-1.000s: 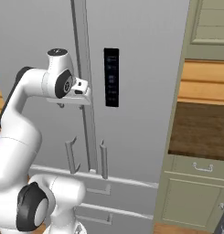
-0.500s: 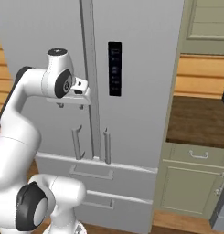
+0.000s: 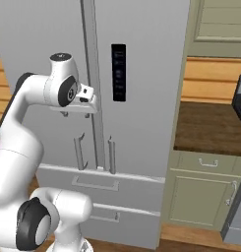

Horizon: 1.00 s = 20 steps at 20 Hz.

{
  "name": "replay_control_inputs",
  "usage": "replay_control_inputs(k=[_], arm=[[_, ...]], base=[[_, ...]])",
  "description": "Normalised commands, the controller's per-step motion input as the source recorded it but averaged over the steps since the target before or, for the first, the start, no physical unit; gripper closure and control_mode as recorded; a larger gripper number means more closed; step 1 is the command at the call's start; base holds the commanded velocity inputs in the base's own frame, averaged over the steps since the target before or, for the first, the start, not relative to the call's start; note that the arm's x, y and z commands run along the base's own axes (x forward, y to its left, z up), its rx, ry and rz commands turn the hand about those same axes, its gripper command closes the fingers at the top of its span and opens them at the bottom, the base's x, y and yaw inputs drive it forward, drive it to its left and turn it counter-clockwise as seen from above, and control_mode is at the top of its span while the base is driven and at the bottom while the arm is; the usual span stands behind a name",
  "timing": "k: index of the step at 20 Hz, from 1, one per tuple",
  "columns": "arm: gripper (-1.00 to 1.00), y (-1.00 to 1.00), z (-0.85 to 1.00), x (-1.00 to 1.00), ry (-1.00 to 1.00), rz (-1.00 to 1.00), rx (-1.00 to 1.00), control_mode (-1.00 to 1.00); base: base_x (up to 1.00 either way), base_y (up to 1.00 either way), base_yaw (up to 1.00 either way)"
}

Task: Take the strawberry from the fridge and place it on top of the pancake, located on the dining counter.

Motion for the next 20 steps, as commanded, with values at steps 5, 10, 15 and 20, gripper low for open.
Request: replay_control_inputs(k=[5,10,15,20], arm=[[-1.00,0.00,0.00,0.00,0.00,0.00,0.00,1.00],[-1.00,0.00,0.00,0.00,0.00,0.00,0.00,1.00],[-1.00,0.00,0.00,0.00,0.00,0.00,0.00,1.00],[-1.00,0.00,0.00,0.00,0.00,0.00,0.00,1.00]], base=[[-0.01,-0.32,0.00],[-0.04,-0.13,0.01],[0.00,-0.42,0.05],[-0.10,-0.04,0.00]])
